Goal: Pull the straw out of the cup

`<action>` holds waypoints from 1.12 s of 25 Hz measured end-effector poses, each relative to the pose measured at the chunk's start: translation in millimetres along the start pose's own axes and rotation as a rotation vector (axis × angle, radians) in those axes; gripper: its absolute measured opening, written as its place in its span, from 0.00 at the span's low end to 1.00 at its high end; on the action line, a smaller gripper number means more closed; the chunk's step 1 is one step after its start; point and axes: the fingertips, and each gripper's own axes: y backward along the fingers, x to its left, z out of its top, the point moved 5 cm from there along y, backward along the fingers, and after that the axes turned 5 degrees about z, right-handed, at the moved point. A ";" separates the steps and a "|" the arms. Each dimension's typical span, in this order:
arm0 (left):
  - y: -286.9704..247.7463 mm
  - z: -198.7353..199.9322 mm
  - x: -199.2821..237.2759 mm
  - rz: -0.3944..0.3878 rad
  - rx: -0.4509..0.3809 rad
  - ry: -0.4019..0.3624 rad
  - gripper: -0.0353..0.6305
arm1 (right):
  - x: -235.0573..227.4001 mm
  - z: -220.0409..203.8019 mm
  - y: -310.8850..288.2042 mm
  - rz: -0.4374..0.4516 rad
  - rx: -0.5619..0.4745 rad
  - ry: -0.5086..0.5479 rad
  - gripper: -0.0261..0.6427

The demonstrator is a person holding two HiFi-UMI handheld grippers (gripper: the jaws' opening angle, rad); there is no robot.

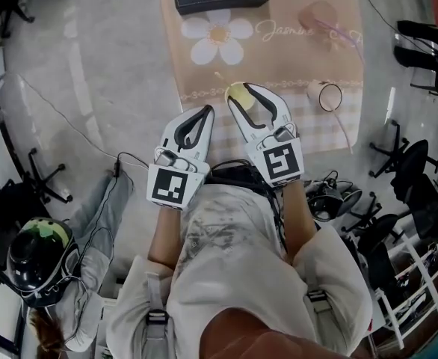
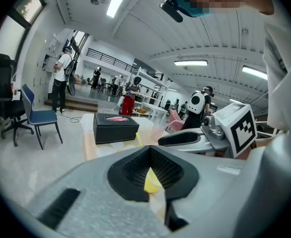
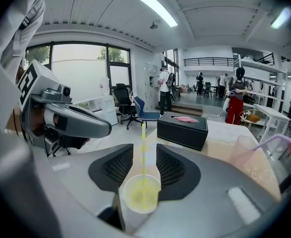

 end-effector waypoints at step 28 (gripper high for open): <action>-2.3 -23.7 11.1 0.042 0.090 0.028 0.06 | -5.8 -26.2 -40.5 0.077 0.093 0.040 0.20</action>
